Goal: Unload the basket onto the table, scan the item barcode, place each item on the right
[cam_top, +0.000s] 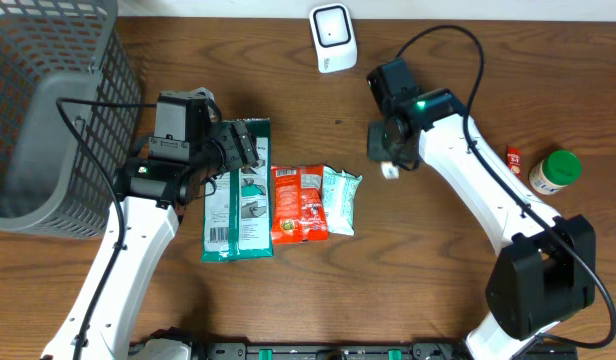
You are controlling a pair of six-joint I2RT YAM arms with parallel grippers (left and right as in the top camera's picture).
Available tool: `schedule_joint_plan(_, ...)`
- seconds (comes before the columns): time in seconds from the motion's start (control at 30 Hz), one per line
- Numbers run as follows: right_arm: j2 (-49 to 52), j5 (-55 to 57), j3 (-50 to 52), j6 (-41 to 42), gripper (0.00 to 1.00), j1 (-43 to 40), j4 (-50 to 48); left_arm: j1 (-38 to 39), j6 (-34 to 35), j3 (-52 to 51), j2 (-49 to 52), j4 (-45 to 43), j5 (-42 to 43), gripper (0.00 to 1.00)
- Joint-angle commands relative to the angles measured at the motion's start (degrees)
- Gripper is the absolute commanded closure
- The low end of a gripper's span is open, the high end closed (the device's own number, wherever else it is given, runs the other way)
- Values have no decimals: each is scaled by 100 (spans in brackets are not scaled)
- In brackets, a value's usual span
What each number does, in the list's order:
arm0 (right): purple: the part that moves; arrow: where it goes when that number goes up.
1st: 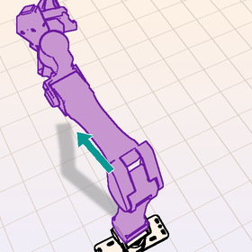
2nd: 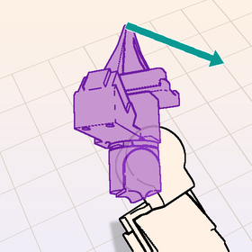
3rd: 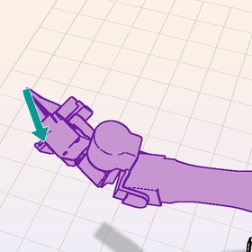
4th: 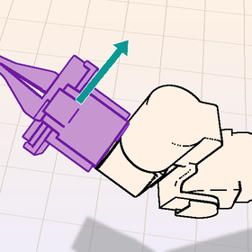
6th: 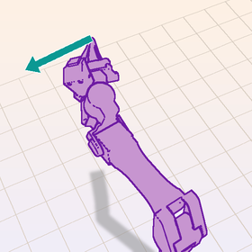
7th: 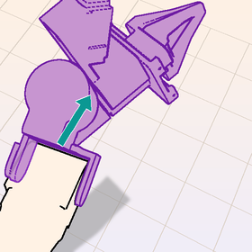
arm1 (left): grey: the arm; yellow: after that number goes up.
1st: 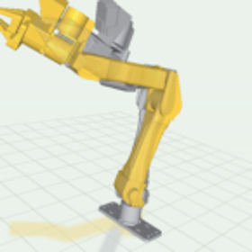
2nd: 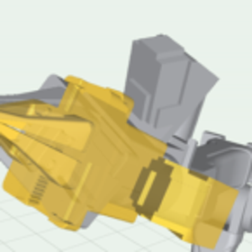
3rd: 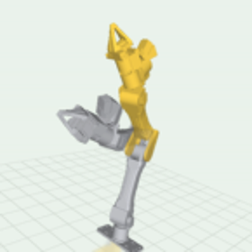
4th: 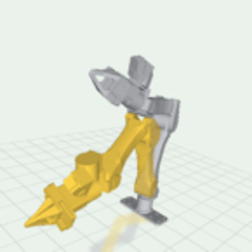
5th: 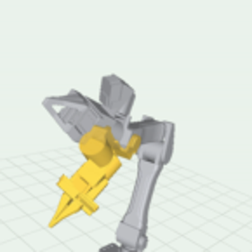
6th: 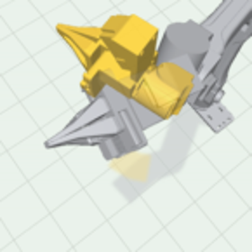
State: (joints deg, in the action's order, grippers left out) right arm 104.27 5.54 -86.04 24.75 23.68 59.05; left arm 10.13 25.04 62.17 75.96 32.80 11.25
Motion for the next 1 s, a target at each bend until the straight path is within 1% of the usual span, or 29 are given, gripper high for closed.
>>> schedule_joint_plan(0.0,2,-358,114,-1117,84,-66,249,-20,-96,42,7,-2,-15,14)
schedule_joint_plan(0.07,2,-400,262,-1156,83,-96,282,-20,-96,42,7,-2,-15,14)
schedule_joint_plan(0.13,2,-498,498,-1156,84,-116,101,-20,-96,42,7,-2,-15,14)
schedule_joint_plan(0.2,2,-603,782,-1156,86,-138,-181,-20,-96,42,7,0,-15,14)
schedule_joint_plan(0.33,2,-782,1379,-1154,87,-188,-942,-20,-96,42,7,-2,-15,13)
schedule_joint_plan(0.43,2,-785,1727,-1154,83,-234,-1412,-20,-96,42,7,-2,-15,14)
schedule_joint_plan(0.53,2,-785,1902,-1154,81,-245,-1574,-20,-96,42,7,-2,-15,14)
schedule_joint_plan(0.57,2,-782,1934,-1154,78,-243,-1589,-20,-96,42,7,-2,-15,14)
schedule_joint_plan(0.6,2,-782,1954,-1154,73,-243,-1598,-20,-96,42,7,-2,-15,13)
schedule_joint_plan(0.63,2,-782,1963,-1154,62,-245,-1598,-20,-96,42,7,-2,-15,14)
schedule_joint_plan(0.67,2,-782,1963,-1154,50,-245,-1598,-20,-96,42,7,-2,-15,14)
schedule_joint_plan(0.7,2,-780,1961,-1156,46,-245,-1600,-20,-96,42,7,-2,-15,13)
schedule_joint_plan(0.83,-133,-890,1836,-1178,44,-319,-1471,-20,-96,42,7,-2,-15,14)
schedule_joint_plan(0.97,-518,-1058,1668,-1174,37,-485,-1357,-20,-96,42,7,0,-15,14)
